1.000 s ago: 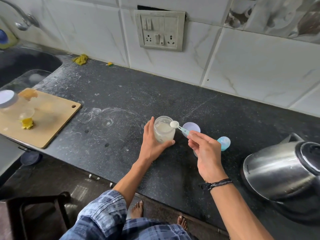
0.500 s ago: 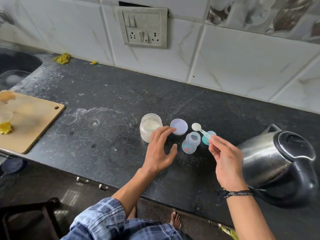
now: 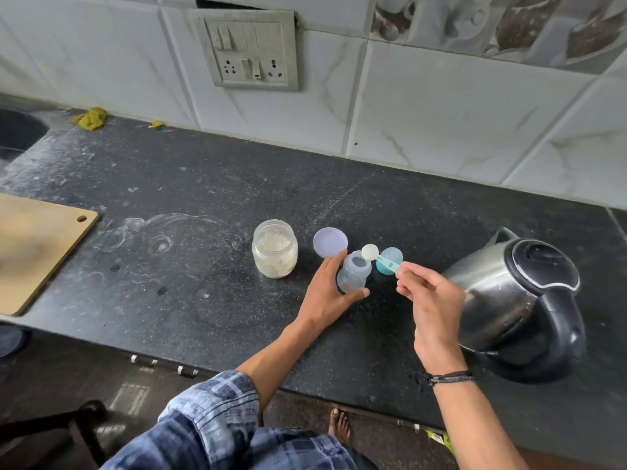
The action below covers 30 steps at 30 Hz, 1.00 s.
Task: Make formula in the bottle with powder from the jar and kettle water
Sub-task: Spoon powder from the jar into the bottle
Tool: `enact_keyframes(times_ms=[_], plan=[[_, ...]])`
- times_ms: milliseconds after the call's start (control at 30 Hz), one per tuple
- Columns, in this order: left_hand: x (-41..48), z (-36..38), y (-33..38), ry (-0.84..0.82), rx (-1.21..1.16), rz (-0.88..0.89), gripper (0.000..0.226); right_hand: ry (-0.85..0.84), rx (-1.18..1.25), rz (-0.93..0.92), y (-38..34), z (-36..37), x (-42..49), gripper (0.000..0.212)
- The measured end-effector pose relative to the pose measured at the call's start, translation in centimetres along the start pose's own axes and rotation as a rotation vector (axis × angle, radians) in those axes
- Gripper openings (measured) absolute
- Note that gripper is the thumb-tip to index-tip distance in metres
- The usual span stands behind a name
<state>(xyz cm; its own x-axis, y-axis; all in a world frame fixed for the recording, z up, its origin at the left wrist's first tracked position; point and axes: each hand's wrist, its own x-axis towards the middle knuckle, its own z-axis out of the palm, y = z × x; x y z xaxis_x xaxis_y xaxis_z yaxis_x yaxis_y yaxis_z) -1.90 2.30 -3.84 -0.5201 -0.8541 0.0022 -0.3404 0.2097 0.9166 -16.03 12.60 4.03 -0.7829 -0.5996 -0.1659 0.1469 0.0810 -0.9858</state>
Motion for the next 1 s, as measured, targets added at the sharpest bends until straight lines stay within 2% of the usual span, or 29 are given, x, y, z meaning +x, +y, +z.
enact_keyframes(times_ms=[267, 467, 633, 1000], plan=[[0.6, 0.1, -0.1, 0.034, -0.025, -0.051, 0.063, -0.009, -0.323, -0.240, 0.2, 0.4, 0.1, 0.022], [0.5, 0.0, 0.0, 0.041, -0.045, -0.065, 0.063, -0.039, -0.488, -0.405, 0.0, 0.5, -0.2, 0.013], [0.1, -0.3, 0.7, 0.048, -0.060, -0.054, 0.059, -0.034, -0.659, -0.625, -0.3, 0.7, -0.4, 0.011], [0.4, -0.6, 1.0, 0.058, -0.041, -0.027, 0.066, -0.027, -0.931, -1.033, 1.1, 0.3, -0.3, 0.019]])
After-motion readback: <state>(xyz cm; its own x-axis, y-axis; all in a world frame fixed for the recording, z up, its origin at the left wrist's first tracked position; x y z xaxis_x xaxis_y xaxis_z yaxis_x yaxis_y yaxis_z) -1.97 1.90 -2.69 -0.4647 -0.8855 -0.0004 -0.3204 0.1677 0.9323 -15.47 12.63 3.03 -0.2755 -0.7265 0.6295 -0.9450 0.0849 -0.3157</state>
